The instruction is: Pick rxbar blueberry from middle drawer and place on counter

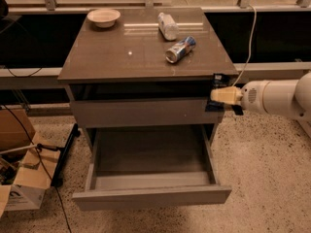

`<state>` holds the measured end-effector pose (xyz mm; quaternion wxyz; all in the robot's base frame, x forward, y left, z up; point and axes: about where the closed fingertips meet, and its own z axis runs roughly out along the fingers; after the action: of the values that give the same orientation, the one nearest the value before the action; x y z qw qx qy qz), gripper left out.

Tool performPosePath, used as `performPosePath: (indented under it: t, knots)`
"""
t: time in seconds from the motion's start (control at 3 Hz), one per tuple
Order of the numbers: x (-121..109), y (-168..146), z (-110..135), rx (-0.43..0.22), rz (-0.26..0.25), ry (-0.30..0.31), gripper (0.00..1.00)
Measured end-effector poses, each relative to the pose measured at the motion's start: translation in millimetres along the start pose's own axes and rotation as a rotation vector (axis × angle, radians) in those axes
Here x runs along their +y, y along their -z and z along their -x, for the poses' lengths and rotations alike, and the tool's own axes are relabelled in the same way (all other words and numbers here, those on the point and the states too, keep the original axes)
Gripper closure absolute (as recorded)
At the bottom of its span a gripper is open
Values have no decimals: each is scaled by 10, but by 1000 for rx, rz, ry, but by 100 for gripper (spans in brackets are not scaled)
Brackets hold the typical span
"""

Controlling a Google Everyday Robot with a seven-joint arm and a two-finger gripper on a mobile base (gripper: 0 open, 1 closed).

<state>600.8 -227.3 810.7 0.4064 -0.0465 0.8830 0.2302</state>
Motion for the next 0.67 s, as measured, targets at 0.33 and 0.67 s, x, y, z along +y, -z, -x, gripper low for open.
performPosePath:
  t: [0.33, 0.67]
  knots:
    - [441, -12, 502, -108, 108, 153, 100]
    - [871, -56, 735, -156, 211, 270, 100]
